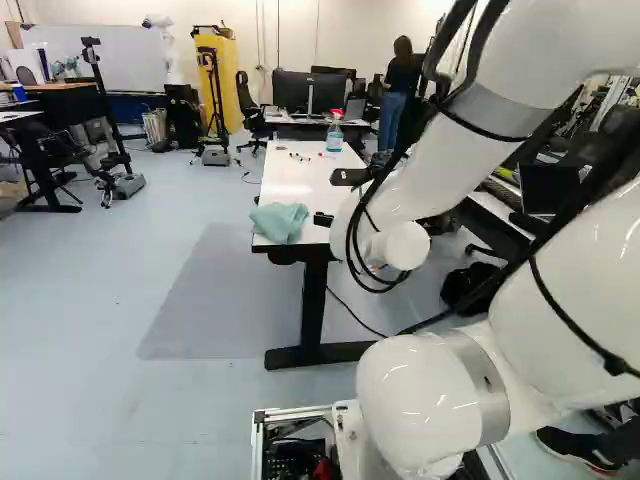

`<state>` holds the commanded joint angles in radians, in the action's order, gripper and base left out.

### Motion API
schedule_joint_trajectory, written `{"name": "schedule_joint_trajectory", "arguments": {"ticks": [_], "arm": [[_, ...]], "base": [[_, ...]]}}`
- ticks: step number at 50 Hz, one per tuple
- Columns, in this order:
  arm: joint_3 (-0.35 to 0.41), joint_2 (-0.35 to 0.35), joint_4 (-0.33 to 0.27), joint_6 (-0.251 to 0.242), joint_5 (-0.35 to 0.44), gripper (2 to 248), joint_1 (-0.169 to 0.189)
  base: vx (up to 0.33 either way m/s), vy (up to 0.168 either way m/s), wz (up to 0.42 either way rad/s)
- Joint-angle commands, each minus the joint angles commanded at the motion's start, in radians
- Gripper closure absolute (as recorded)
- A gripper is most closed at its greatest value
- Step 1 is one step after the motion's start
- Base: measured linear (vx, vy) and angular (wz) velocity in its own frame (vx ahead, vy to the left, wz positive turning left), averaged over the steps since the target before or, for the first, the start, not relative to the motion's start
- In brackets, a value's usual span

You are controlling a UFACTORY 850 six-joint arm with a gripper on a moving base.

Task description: Clean the table with the green towel

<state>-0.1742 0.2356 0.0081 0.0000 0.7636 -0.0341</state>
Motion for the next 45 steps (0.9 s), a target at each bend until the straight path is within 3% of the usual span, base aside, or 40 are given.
{"name": "schedule_joint_trajectory", "arguments": {"ticks": [22, 45], "arm": [[0.065, 0.033, -0.006, 0.000, 0.082, 3, 0.025], [0.087, 0.044, -0.008, 0.000, 0.109, 3, 0.034]], "base": [[0.000, 0.000, 0.000], [0.000, 0.000, 0.000]]}}
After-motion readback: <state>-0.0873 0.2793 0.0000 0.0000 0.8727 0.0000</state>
